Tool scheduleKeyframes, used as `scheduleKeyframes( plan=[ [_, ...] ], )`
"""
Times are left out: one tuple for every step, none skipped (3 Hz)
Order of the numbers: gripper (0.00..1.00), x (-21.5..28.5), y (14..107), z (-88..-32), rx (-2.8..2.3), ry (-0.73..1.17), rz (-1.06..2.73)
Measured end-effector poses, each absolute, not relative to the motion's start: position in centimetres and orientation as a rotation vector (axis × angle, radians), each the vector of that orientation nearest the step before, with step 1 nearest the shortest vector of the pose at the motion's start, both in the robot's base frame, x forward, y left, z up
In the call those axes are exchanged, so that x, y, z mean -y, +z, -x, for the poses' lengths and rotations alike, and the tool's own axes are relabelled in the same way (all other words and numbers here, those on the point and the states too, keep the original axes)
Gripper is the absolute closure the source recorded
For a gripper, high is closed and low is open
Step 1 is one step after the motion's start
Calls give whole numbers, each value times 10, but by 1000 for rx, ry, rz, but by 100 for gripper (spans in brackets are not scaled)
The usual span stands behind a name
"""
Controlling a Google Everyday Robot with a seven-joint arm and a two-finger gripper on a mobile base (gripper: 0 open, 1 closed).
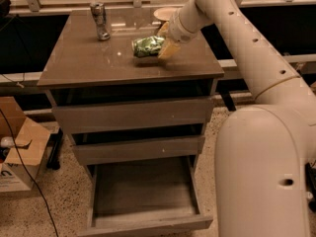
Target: Pick green can from bottom drawer and place on counter
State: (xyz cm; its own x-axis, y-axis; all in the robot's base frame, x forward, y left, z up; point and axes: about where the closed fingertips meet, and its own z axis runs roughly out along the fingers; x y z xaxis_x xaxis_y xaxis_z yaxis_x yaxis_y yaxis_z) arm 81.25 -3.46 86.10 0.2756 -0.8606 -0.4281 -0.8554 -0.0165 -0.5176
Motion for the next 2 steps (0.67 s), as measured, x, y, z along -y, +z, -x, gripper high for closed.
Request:
scheduleKeyframes(
  plan=[
    [14, 43, 833, -825, -1632, 72, 1797],
    [0, 43, 839, -826, -1632, 73, 1797]
  ],
)
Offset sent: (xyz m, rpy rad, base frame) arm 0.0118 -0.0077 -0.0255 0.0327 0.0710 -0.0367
